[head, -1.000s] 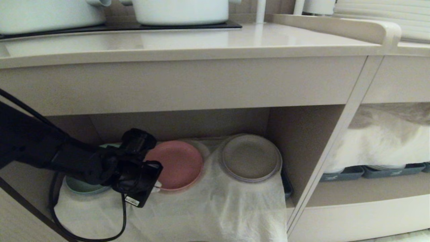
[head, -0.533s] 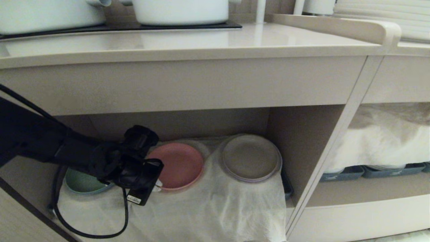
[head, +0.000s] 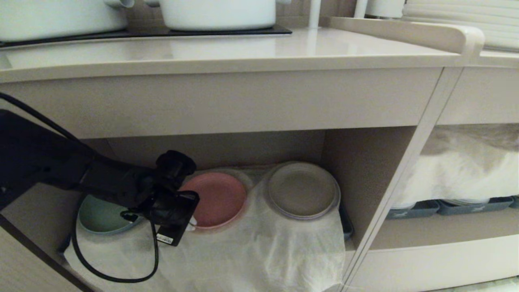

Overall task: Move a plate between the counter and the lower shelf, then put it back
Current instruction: Put the plate in the cupboard

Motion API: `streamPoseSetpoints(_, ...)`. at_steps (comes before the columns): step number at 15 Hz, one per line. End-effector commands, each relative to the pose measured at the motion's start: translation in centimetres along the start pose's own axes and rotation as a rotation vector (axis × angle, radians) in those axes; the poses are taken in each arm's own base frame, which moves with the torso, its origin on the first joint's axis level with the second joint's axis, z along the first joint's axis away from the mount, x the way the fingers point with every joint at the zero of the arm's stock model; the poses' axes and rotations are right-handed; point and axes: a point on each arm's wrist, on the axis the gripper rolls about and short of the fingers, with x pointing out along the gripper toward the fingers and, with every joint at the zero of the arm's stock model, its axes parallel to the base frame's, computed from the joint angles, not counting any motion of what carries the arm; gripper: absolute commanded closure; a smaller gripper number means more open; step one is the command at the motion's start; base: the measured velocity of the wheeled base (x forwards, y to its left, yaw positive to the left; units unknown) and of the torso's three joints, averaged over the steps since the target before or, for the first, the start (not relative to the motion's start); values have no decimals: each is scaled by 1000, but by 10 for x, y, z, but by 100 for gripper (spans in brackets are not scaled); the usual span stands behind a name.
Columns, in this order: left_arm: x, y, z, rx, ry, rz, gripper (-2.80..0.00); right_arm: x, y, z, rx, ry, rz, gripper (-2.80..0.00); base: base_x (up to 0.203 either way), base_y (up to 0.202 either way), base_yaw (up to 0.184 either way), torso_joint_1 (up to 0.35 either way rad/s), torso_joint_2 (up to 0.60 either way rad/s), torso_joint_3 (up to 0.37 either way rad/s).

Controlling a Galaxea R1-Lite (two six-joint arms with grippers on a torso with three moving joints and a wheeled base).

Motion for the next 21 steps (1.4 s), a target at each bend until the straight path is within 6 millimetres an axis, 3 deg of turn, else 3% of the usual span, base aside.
streamPoseSetpoints(1, 6, -3, 0, -9, 0, 35, 0, 0, 0, 0, 0, 1, 0, 0, 0, 0, 0, 0, 0, 0)
streamPoseSetpoints(13, 4, -2, -2, -8, 5, 42, 0, 0, 0, 0, 0, 1, 0, 0, 0, 0, 0, 0, 0, 0)
streamPoseSetpoints(14, 4, -2, -2, -8, 5, 43, -280, 0, 0, 0, 0, 1, 0, 0, 0, 0, 0, 0, 0, 0)
streamPoseSetpoints(21, 4, -1, -2, -20, 3, 46, -280, 0, 0, 0, 0, 1, 0, 0, 0, 0, 0, 0, 0, 0)
